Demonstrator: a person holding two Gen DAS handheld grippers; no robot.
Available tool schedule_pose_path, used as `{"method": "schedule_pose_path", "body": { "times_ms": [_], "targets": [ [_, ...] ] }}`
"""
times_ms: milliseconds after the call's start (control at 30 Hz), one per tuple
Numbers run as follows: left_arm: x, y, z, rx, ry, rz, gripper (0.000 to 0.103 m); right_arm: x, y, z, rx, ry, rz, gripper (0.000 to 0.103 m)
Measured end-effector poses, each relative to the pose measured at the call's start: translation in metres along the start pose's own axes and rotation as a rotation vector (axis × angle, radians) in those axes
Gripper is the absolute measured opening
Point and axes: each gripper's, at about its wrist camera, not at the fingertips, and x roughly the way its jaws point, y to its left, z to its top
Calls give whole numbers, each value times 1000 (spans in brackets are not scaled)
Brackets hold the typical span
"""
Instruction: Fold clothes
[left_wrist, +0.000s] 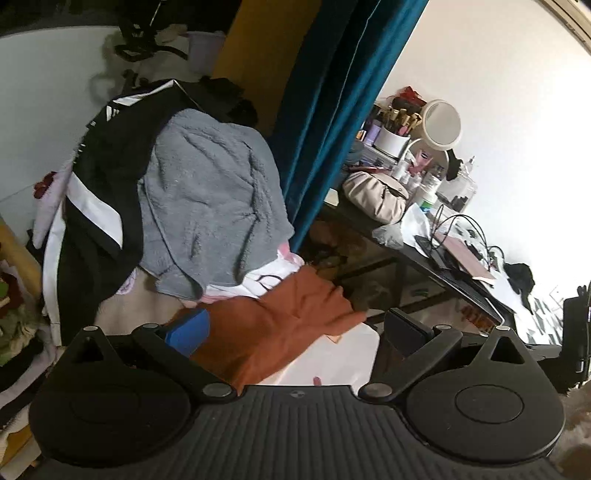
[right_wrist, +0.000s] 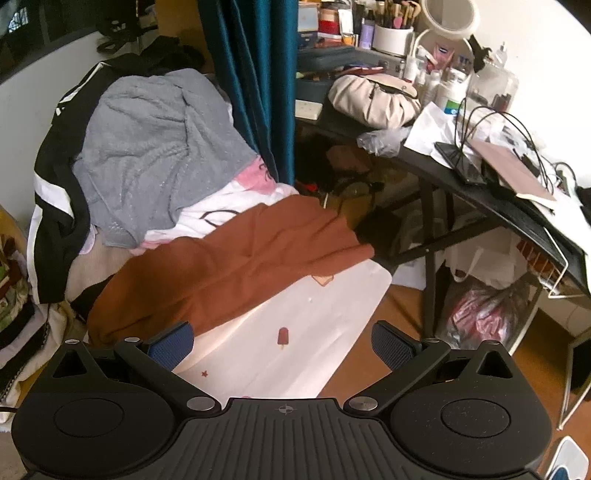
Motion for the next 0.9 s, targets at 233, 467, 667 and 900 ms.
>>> {"method": "schedule_pose_path", "body": {
  "times_ms": [233, 467, 667, 900],
  "targets": [
    [6, 4, 12, 17, -53, 134, 102, 4, -6, -5, 30, 7, 13, 102],
    [12, 8, 24, 35, -106, 268, 102, 20, -36, -1, 89, 24, 63, 102],
    [22, 16, 39, 61, -146, 373, 102, 49, -41, 19, 107, 20, 92, 102],
    [87, 69, 91, 168, -110, 382, 102, 89, 13, 66, 46, 6, 61, 102]
  ]
}}
